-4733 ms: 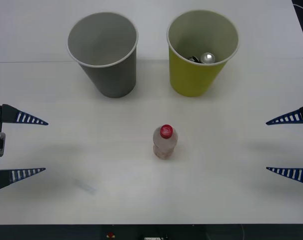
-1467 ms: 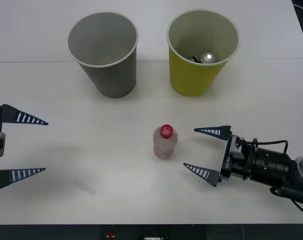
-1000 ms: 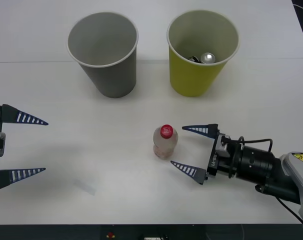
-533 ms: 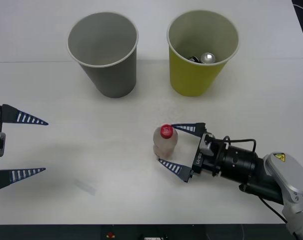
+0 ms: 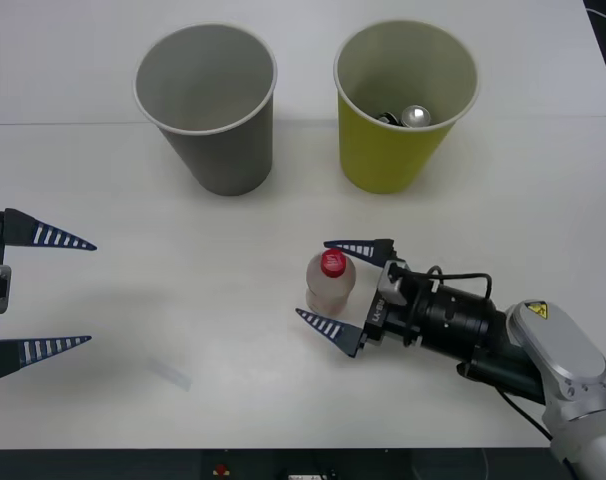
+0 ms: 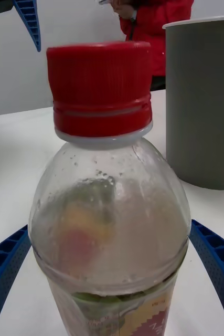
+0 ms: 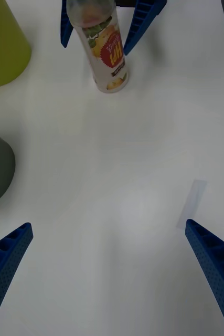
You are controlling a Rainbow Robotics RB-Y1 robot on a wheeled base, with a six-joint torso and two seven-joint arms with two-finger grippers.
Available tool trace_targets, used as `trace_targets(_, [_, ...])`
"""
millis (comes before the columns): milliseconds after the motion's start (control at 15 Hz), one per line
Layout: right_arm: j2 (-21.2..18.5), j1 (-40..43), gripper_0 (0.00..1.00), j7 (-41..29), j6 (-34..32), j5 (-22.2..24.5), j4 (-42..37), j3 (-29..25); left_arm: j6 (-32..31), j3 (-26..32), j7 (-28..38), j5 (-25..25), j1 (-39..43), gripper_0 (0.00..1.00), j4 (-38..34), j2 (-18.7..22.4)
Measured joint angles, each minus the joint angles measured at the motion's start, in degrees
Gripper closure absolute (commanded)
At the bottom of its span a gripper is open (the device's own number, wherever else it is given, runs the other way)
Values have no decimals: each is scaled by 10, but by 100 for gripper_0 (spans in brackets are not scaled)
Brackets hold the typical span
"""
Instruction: Put the can into the green bin and the plastic bottle into the gray bin
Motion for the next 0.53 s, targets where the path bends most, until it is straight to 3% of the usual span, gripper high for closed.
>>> trace_targets(67, [3,-2,81,2,2,0,0,1,0,0,0,0,0,0,0,0])
trace_targets(133, [6,-3,98,3,4,0,0,2,0,0,0,0,0,0,0,0])
trace_targets(533, [12,-4,100,8,10,0,0,3,0,0,0,0,0,0,0,0])
